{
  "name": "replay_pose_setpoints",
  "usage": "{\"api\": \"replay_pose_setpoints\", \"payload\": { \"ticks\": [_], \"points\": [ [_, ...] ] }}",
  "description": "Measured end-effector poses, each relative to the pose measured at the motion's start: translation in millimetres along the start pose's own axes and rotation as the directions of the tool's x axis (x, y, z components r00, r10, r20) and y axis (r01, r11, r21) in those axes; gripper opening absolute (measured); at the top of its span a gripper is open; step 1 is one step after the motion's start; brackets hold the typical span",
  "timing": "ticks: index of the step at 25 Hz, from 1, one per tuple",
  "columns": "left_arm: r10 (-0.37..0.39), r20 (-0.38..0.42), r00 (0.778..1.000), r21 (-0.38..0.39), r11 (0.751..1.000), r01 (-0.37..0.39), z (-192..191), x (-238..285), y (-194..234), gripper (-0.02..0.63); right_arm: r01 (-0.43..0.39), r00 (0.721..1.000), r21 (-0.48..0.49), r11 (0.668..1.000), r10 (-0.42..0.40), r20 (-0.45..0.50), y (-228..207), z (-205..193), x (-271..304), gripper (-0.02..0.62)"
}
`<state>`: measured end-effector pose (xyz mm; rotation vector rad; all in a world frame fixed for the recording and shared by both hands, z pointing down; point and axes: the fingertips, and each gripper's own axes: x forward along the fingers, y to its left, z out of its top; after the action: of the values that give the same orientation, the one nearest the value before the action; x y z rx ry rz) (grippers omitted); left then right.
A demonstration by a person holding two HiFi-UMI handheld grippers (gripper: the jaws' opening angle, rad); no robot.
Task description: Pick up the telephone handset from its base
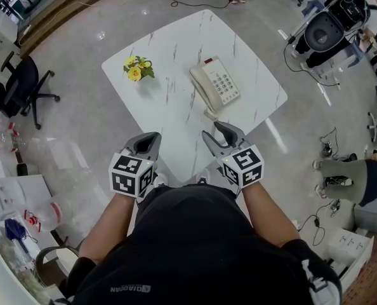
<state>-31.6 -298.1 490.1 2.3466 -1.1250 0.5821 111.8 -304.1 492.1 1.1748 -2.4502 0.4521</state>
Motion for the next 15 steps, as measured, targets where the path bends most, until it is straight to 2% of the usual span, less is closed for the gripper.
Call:
{"api": "replay_pose_setpoints", "payload": {
  "ticks": [8, 15],
  "points": [
    [0.004, 0.000, 1.000, -0.030, 1.000, -0.004, -1.6, -2.9, 3.3, 0.002, 0.014, 0.998, 0.048, 0.999, -0.011, -0.058, -6.0, -9.7, 4.7, 0.164],
    [0.032, 0.003, 0.999, -0.050, 0.998, -0.032, -5.9, -5.3, 11.3, 0.002, 0.024, 0.997, 0.007, 1.000, -0.023, -0.076, -15.5, -9.6, 13.7, 0.164]
  ]
}}
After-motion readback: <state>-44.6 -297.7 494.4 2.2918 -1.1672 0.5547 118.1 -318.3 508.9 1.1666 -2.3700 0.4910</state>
